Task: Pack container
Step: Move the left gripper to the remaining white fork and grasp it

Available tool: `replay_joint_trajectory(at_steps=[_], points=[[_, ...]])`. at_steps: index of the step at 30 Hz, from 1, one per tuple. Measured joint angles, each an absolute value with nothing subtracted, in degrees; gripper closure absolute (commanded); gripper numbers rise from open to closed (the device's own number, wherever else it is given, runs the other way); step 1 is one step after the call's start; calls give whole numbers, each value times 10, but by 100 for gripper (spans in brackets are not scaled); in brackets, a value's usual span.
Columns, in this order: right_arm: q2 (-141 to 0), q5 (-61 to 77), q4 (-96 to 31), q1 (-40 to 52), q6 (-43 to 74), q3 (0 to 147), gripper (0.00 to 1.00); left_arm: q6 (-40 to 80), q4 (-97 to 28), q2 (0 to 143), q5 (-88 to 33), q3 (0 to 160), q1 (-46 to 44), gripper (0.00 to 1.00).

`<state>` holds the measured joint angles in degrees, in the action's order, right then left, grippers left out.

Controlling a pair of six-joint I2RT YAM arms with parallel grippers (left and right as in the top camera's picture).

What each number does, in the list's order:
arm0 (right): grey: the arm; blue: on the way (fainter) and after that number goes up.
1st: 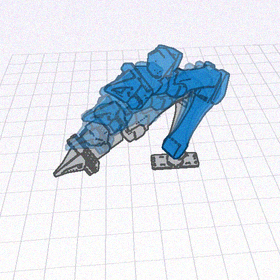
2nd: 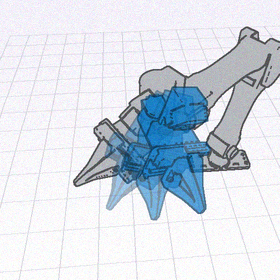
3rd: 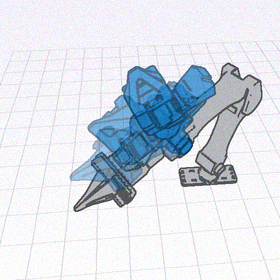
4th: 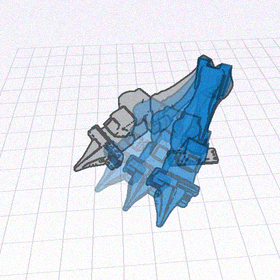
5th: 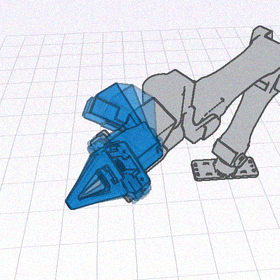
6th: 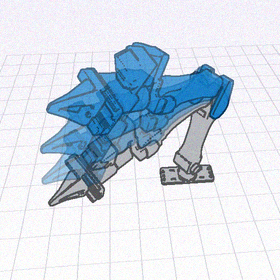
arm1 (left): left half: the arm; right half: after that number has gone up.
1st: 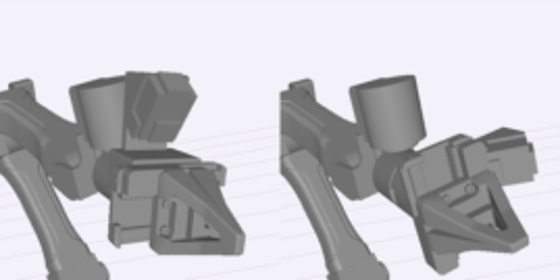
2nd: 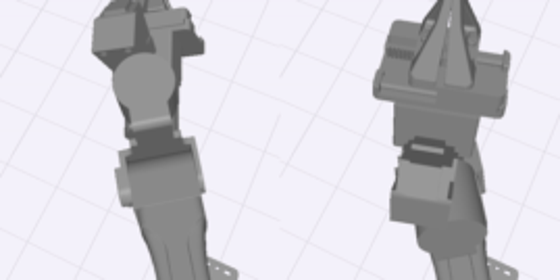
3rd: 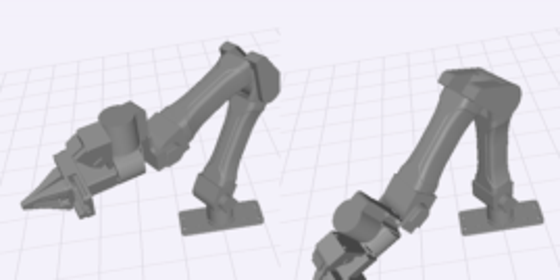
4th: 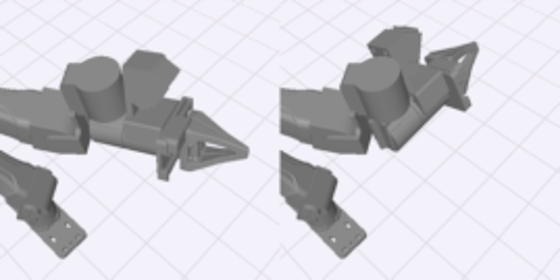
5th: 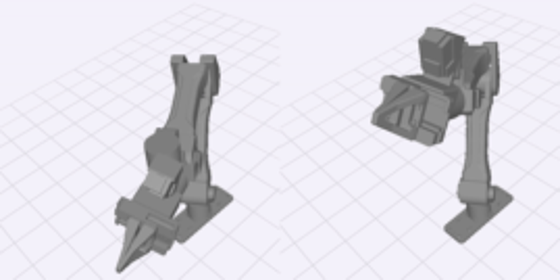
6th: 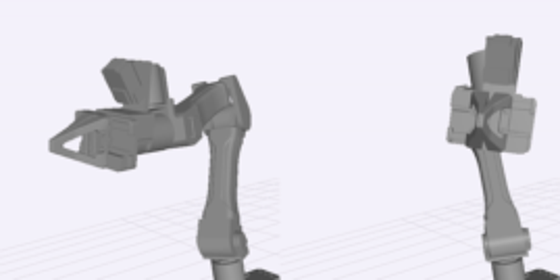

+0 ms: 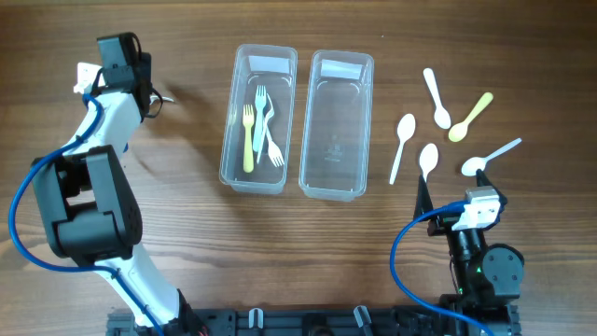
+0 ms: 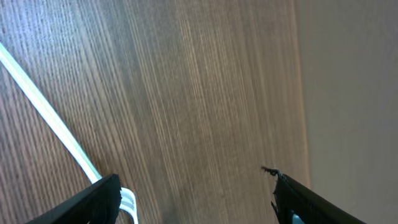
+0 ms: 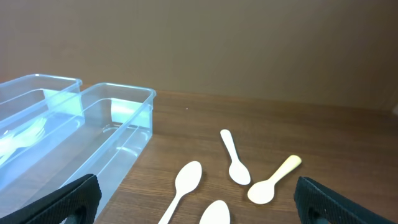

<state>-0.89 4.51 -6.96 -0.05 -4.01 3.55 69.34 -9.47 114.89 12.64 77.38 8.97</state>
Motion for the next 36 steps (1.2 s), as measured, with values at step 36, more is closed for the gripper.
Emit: replay_joint_trajectory(at_steps=[36], points=[[-9,45,-69,-1,-40,36,0,693,-263,1178,-108,790,159,2]])
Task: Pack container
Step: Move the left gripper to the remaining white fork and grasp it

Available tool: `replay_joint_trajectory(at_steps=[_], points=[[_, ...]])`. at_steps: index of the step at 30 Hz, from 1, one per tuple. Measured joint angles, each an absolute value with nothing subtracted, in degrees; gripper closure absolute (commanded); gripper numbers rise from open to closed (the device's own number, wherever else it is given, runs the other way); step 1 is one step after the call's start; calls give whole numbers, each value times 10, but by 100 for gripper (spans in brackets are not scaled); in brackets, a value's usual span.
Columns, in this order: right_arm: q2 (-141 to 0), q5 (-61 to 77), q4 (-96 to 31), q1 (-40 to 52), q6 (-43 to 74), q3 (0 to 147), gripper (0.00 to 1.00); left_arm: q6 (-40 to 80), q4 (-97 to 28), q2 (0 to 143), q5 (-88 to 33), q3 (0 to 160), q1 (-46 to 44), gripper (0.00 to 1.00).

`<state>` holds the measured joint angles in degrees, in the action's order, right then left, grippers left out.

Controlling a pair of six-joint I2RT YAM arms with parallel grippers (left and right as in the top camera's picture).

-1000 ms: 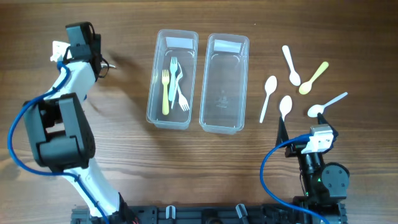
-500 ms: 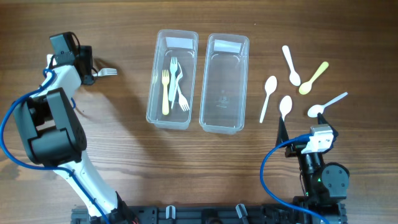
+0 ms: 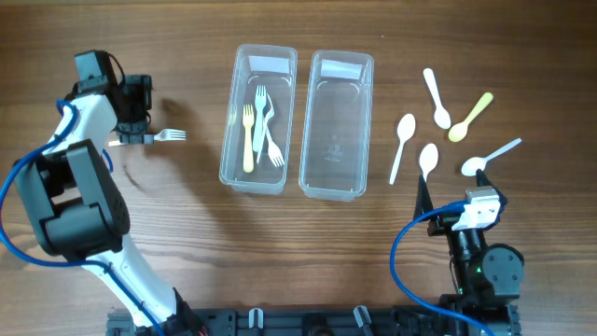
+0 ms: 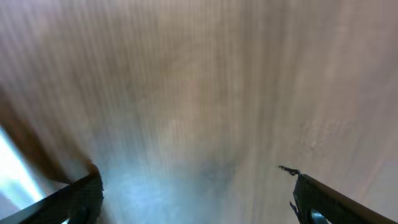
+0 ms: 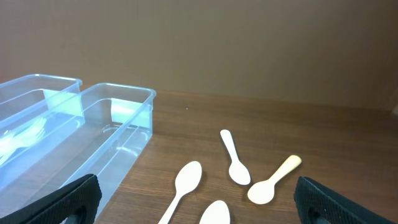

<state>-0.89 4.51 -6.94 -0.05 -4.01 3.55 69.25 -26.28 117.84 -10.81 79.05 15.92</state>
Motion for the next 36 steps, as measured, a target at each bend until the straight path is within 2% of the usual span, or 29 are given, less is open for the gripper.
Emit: replay_joint_trajectory(at_steps=[2,5,6,8,9,11,12,13,21,23,29,33,36], points=[[-9,45,-69,-1,-40,36,0,682,-217,1174,-108,783,159,7],[-9,45,-69,-1,-40,36,0,674,-191,1129,-108,780,159,31],[-9,45,-69,-1,-40,36,0,670,-200,1107,-107,780,159,33],[-9,45,-69,-1,-40,36,0,668,-257,1058,-108,781,159,16],[-9,45,-69,-1,-40,36,0,668,-285,1045,-108,782,159,15],[-9,45,-70,-1,-40,36,0,667,-355,1035,-106,782,159,19],[-9,45,-70,-1,-40,36,0,668,-386,1035,-96,782,159,12],[-9,45,-70,-1,-40,36,0,669,-435,1035,-88,779,159,0],[-9,45,-69,-1,-40,36,0,657,-489,1035,-83,779,159,4],[-9,45,-70,-1,-40,36,0,688,-501,1037,-77,779,158,5],[-9,45,-70,-1,-40,36,0,762,-451,1102,-52,779,158,12],[-9,45,-70,-1,-40,36,0,775,-413,1135,-33,779,158,13],[-9,45,-70,-1,-40,36,0,778,-401,1161,-17,779,158,20]])
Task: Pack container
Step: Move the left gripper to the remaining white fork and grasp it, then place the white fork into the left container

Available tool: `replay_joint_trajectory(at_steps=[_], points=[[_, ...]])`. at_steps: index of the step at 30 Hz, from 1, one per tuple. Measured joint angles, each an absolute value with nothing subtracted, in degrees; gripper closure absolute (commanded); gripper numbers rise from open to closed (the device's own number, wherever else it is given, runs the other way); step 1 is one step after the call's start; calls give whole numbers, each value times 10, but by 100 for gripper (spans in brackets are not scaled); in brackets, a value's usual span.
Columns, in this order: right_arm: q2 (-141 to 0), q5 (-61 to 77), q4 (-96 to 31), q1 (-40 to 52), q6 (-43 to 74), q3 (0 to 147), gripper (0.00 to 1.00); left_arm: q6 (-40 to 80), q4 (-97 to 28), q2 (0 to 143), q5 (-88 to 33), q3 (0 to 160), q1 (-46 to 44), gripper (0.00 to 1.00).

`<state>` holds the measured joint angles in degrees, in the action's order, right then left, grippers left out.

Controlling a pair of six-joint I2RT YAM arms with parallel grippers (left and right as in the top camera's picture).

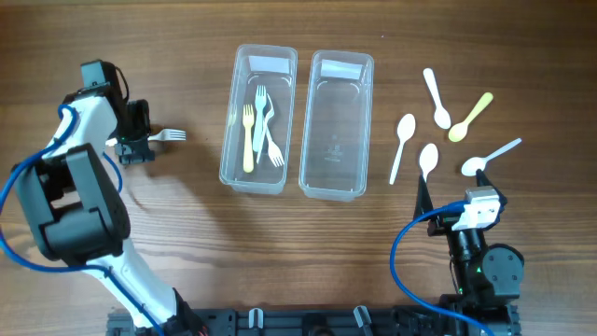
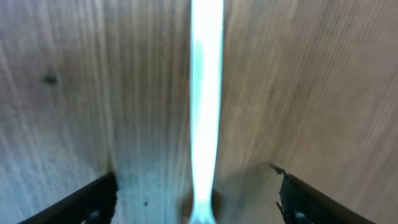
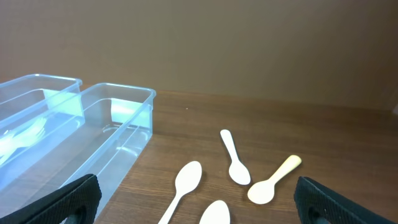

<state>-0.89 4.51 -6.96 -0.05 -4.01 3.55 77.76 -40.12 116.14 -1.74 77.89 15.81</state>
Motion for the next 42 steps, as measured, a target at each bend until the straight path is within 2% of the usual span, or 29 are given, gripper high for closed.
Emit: replay_joint_trajectory(at_steps=[3,7,10,15,16,18,19,27,33,36,42], points=[[-9,45,-70,-1,-40,36,0,784,-402,1166,-11,781,158,27],[-9,45,-70,-1,-40,36,0,783,-418,1175,-7,791,158,53],[-9,45,-69,-1,-40,36,0,785,-429,1180,-6,795,158,66],[-9,45,-70,-1,-40,36,0,783,-444,1182,-9,797,158,75],[-9,45,-69,-1,-40,36,0,783,-445,1182,-9,797,158,82],[-9,45,-70,-1,-40,36,0,783,-449,1183,-11,797,158,87],[-9,45,-70,-1,-40,36,0,783,-449,1183,-14,797,158,94],[-9,45,-70,-1,-40,36,0,702,-425,1169,-37,786,184,96],[-9,45,-69,-1,-40,36,0,603,-415,1027,-37,778,221,96],[-9,45,-70,-1,-40,36,0,562,-411,960,-46,778,208,96],[-9,45,-70,-1,-40,36,0,407,-346,858,-104,778,106,96]])
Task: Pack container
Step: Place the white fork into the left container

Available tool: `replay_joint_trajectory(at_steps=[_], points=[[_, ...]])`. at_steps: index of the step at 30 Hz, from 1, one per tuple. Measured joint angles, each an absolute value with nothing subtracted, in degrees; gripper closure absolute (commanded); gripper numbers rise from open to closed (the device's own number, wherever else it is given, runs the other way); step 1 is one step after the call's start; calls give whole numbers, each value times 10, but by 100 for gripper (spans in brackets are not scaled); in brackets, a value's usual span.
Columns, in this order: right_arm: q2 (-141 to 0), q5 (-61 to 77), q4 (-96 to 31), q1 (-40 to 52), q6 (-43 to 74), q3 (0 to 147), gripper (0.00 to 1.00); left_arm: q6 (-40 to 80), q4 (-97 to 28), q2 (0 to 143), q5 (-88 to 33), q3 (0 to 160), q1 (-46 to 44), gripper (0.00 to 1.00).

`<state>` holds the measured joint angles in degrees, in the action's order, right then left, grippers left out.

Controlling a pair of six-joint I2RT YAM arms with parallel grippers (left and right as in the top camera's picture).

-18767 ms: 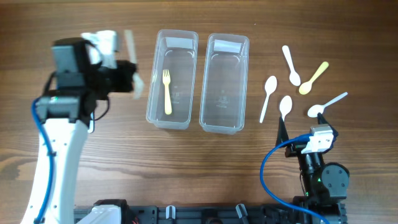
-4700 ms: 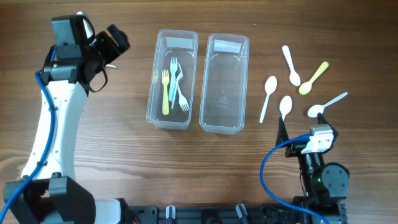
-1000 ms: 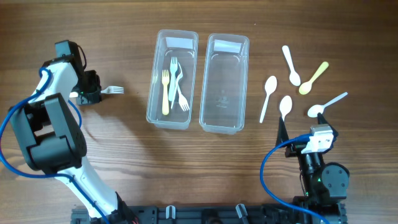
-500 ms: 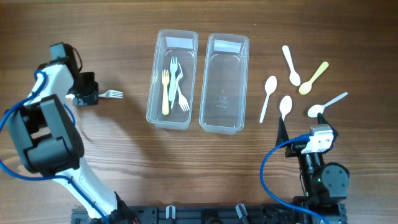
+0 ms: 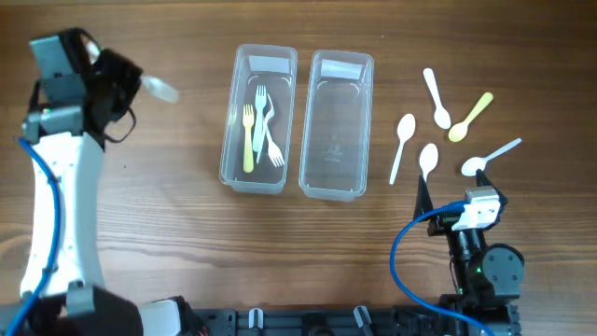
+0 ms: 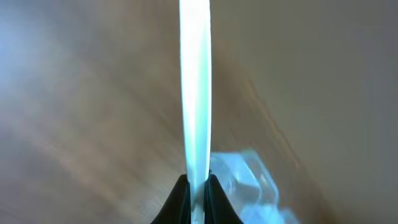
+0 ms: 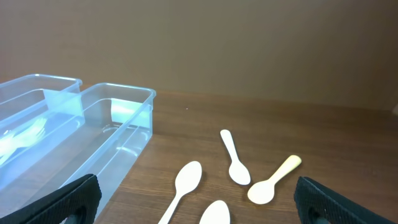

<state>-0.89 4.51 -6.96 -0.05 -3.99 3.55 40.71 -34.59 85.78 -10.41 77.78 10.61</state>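
My left gripper (image 6: 195,190) is shut on the handle of a white plastic fork (image 6: 194,87), which sticks straight out ahead of it. From overhead the left gripper (image 5: 126,84) is raised off the table, left of the containers, with the blurred fork (image 5: 160,91) pointing right. The left clear container (image 5: 258,119) holds three forks. The right clear container (image 5: 336,126) is empty. My right gripper (image 7: 199,208) is open and low near the table's front, with several spoons (image 7: 184,184) lying ahead of it.
Loose spoons lie right of the containers: white ones (image 5: 403,142), a yellow one (image 5: 471,116) and a clear one (image 5: 490,158). The wooden table (image 5: 187,233) runs bare between the left arm and the containers.
My left gripper was open, low over the table, with its fingers either side of the fork's handle. Now it is shut on the handle and raised, the fork off the table.
First the fork lay on the table beside my open left gripper, at the far left. Then the gripper stood at the fork's handle end, then astride the handle. Now it holds the fork in the air. The right arm, containers and spoons have not moved.
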Motion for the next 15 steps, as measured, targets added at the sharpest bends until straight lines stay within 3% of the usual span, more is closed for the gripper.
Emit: replay_joint_trajectory(at_steps=[7,15], points=[[-9,45,-70,-1,-40,36,0,111,-368,799,-120,778,-77,96],[-9,45,-69,-1,-40,36,0,30,-372,851,-119,778,-164,96]])
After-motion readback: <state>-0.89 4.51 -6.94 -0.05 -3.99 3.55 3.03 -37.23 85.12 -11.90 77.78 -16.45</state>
